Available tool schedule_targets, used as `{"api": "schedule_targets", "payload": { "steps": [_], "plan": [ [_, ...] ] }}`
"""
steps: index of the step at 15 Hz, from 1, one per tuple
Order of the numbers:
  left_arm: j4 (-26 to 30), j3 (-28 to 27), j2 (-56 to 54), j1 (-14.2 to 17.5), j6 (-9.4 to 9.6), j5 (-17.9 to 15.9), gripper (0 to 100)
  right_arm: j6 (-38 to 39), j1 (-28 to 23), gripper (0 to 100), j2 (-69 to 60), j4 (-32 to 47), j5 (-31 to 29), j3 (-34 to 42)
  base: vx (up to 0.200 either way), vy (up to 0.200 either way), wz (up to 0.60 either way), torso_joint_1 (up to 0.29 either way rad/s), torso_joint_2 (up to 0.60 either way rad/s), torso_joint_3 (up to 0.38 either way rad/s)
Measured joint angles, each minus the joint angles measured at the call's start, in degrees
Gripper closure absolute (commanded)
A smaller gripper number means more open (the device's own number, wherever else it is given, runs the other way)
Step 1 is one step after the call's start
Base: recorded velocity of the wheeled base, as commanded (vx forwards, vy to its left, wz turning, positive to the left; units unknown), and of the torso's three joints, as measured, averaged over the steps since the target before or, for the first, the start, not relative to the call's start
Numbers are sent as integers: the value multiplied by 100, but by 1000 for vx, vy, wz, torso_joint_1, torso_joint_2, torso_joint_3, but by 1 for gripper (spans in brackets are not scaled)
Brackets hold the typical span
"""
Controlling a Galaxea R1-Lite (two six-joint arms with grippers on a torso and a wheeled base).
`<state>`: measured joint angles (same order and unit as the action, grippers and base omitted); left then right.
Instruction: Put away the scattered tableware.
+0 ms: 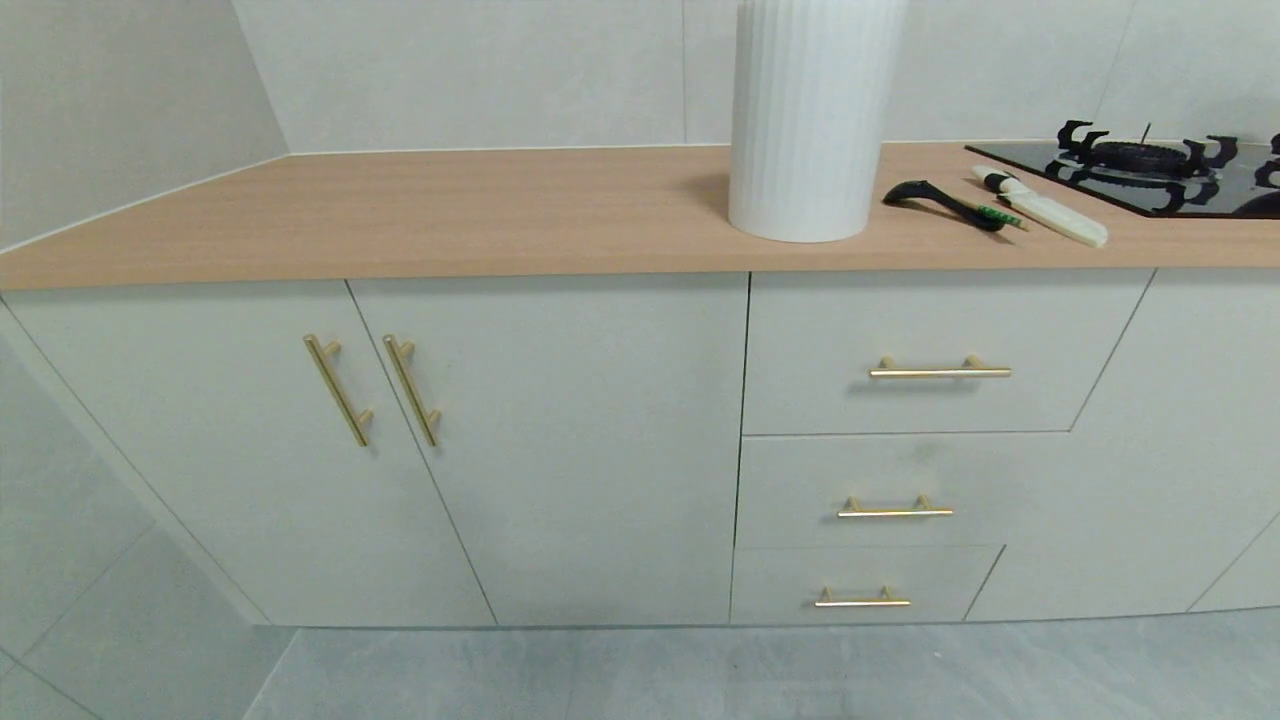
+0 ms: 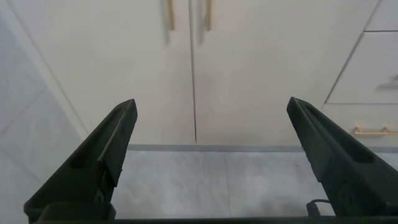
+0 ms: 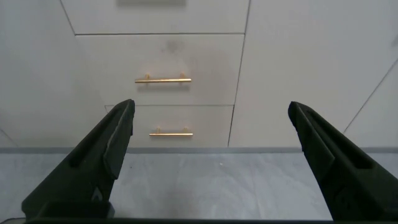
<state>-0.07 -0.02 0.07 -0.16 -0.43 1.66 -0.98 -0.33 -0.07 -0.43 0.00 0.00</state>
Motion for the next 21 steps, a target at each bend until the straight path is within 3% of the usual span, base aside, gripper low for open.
{"api": "schedule_targets", "payload": {
  "steps": [3,6,21],
  "plan": [
    [0,0,0,9,0,-2,0,0,6,0,0,0,0,0,0,0,0,0,0,0],
    [-2,2,0,11,0,0,0,2,12,0,0,0,0,0,200,0,0,4,2,1],
    [0,2,0,9,11,0,0,-6,6,0,0,0,0,0,0,0,-40,0,0,0]
  ]
}}
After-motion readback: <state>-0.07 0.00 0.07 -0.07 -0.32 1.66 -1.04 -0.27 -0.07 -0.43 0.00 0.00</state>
